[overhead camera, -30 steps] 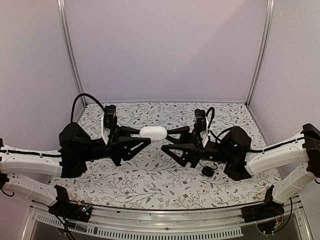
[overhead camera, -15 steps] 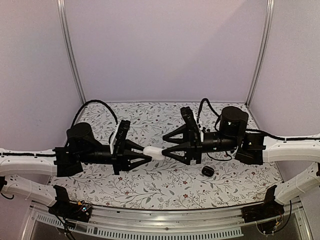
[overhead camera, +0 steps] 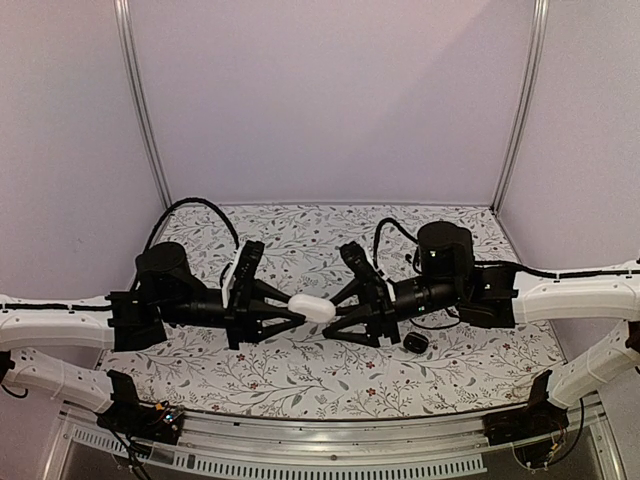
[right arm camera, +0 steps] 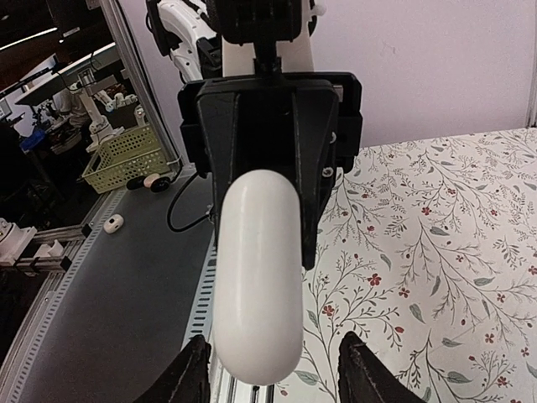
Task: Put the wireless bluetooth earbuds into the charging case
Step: Pass from the left arm to the right
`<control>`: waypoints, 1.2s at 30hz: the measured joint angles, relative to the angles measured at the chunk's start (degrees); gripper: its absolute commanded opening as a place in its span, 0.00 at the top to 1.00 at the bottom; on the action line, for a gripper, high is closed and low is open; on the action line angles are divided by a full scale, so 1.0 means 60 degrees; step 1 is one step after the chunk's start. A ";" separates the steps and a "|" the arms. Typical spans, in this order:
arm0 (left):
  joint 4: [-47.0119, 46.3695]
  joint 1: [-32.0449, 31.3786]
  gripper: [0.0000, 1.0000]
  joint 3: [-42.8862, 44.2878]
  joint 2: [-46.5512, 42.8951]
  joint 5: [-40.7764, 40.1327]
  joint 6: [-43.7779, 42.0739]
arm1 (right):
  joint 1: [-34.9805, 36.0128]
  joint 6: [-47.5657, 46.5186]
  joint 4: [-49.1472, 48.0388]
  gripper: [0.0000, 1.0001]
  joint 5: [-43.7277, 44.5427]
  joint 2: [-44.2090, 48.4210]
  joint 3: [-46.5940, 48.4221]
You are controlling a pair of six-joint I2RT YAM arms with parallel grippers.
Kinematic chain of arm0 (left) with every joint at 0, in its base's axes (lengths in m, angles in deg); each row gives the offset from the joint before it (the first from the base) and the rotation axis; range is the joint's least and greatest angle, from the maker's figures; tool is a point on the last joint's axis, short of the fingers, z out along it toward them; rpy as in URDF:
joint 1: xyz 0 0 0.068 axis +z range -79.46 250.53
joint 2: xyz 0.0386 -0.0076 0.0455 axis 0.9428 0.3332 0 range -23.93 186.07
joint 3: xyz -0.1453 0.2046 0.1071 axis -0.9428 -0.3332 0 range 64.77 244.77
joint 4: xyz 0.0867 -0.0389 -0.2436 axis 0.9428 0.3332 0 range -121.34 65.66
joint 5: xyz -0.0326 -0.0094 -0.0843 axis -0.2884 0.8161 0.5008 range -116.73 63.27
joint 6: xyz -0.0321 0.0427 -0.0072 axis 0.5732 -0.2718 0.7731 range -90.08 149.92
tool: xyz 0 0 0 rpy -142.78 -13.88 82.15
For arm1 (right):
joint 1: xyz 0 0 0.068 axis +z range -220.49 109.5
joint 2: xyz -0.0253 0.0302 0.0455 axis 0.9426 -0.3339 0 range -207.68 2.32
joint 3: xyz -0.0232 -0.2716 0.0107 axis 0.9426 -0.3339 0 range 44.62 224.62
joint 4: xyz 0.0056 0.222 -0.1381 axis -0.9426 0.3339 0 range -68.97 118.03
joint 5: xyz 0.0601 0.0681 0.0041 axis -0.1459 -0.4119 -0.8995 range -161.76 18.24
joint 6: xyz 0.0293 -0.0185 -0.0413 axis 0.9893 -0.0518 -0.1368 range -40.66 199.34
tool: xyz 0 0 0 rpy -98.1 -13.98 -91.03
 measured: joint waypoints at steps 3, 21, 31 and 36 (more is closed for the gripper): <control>0.0007 0.0000 1.00 0.0000 0.0015 0.0062 0.0000 | 0.0000 -0.0015 -0.0011 0.52 -0.0124 0.0000 0.0080; 0.0237 0.0044 0.78 0.0324 0.0364 0.0113 0.0033 | -0.0062 -0.0007 -0.0011 0.92 -0.0284 -0.0080 0.0200; -0.0444 0.0142 0.71 0.0335 0.0809 0.0255 0.0375 | -0.0164 0.0197 -0.0106 0.94 -0.0259 -0.0124 0.0197; -0.0637 0.0142 0.72 0.0339 0.0954 0.0295 0.0474 | -0.0127 0.0259 -0.0244 0.94 -0.0244 -0.0160 0.0197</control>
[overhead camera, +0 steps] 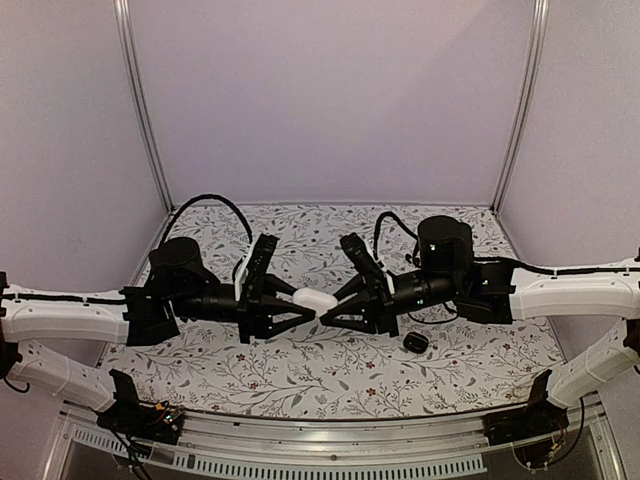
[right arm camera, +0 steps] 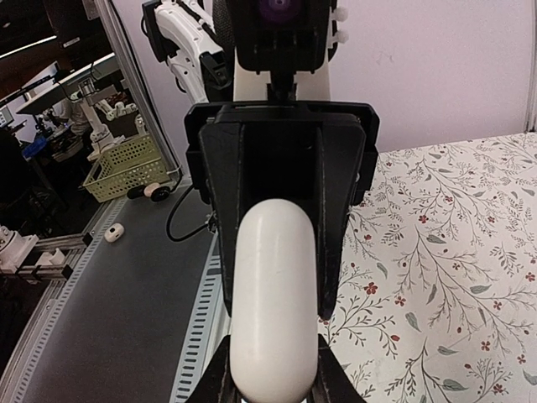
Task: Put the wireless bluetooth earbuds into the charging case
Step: Pass from the left arm to the right, then pass from the right arm to the left
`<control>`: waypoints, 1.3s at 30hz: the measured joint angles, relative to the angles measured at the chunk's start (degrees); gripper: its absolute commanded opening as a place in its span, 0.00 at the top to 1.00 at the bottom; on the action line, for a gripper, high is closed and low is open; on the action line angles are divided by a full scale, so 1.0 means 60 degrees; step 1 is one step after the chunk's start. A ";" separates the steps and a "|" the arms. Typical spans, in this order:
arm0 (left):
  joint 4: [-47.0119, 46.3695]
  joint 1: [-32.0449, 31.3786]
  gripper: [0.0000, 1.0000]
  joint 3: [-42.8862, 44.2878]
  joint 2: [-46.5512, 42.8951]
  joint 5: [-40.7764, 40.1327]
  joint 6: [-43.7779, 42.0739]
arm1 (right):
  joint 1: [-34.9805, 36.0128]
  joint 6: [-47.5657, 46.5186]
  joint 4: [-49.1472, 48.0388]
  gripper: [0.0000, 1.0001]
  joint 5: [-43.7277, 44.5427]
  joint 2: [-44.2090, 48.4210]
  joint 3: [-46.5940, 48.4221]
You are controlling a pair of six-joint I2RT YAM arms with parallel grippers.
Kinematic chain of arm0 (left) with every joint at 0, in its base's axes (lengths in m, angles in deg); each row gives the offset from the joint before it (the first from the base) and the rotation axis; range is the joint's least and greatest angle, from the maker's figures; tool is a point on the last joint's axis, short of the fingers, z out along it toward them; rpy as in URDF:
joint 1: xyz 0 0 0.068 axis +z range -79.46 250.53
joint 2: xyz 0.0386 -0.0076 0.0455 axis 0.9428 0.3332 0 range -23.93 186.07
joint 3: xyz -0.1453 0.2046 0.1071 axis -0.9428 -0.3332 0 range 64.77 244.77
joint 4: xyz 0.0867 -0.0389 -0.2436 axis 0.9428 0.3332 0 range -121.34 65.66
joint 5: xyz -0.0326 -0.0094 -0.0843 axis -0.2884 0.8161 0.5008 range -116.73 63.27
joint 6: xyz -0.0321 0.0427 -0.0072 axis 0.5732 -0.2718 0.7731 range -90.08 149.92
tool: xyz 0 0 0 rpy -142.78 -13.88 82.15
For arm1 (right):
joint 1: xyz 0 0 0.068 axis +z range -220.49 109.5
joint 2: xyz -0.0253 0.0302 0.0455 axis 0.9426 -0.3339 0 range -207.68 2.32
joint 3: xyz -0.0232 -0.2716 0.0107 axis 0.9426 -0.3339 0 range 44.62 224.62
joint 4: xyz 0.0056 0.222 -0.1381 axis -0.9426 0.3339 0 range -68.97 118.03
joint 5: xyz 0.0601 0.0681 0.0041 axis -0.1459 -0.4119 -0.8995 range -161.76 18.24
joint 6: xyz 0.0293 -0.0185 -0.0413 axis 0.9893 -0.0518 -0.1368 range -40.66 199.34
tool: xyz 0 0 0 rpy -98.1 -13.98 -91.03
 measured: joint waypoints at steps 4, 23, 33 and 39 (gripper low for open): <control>-0.0073 0.0000 0.76 0.0000 0.0011 0.0033 0.0040 | 0.0000 0.0011 -0.0069 0.94 0.0011 0.0000 0.0000; -0.0200 0.0000 0.70 0.0000 0.0011 -0.0029 0.0237 | 0.0018 0.0018 -0.0255 0.94 0.0080 0.0000 -0.0076; -0.0226 0.0000 0.75 0.0000 0.0007 -0.0062 0.0270 | 0.0022 0.0015 -0.0277 0.95 0.0171 0.0000 -0.0142; -0.0229 0.0000 0.83 0.0000 0.0007 -0.0076 0.0244 | 0.0022 0.0015 -0.0280 0.74 0.0182 0.0000 -0.0146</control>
